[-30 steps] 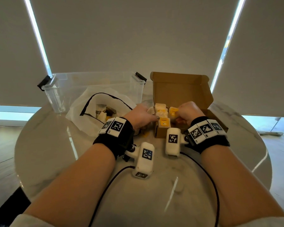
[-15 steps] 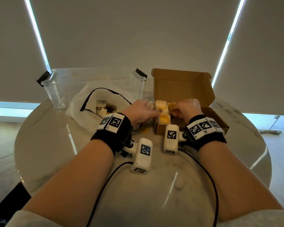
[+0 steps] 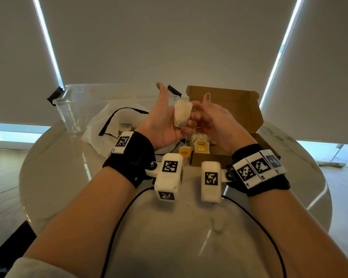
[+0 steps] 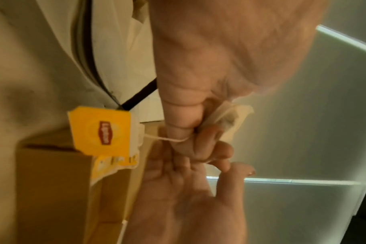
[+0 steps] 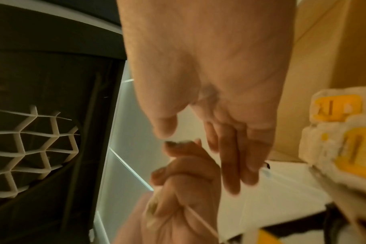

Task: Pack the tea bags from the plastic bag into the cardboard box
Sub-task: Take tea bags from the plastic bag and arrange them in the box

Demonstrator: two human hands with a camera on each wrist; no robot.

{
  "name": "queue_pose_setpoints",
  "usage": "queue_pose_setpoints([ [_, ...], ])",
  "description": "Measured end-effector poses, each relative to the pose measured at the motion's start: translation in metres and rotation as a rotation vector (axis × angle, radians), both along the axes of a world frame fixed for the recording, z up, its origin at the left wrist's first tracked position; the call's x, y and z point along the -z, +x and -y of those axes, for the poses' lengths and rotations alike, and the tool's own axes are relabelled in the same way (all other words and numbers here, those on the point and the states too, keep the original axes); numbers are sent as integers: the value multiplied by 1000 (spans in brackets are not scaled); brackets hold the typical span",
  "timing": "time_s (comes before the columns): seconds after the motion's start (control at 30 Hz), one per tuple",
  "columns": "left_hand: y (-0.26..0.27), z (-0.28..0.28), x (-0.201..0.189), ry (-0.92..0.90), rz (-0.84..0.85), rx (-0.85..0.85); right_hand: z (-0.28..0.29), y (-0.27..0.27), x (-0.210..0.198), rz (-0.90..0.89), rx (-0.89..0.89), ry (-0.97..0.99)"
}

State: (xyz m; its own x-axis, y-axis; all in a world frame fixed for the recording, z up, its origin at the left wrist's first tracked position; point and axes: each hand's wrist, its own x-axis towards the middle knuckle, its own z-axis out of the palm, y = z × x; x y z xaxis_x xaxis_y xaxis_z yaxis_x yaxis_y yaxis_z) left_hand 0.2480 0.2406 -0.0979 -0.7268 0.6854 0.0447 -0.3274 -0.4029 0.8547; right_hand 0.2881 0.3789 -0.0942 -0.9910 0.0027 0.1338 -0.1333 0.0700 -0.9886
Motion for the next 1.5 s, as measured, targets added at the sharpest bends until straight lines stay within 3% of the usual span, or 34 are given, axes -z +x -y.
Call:
queue_pose_setpoints([
  [0.1, -3, 4, -3, 87, 17, 13, 9, 7, 0, 101, -295, -35],
  [0.2, -6, 9, -4, 114, 57, -44, 3, 12, 3, 143, -431, 54],
  [0.37, -4, 10, -1, 93, 130, -191, -25, 9, 2, 109, -284, 117],
  [0.53, -1, 12, 4, -82, 25, -159, -43, 5, 1, -117, 75, -152],
  [0.67, 2, 11, 5, -186, -3, -142, -53, 4, 0, -259, 193, -358],
  [0.83, 4, 10, 5, -229, -8, -128, -59, 2, 1, -294, 229, -430],
  [0.97, -3, 11, 10, -247, -111, -198, -64, 2, 2, -294, 284, -351],
  [1.07, -9, 11, 14, -126, -55, -228, -60, 8, 0, -293, 227, -106],
  [1.13, -9, 10, 14, -29, 16, -168, -51, 12, 0, -289, 155, 148],
  [1.2, -7, 8, 14, 29, 57, -84, -36, 14, 0, -279, 96, 269],
  [1.5, 2, -5, 15, -14, 74, 9, -14, 10, 3, -88, 51, 53],
])
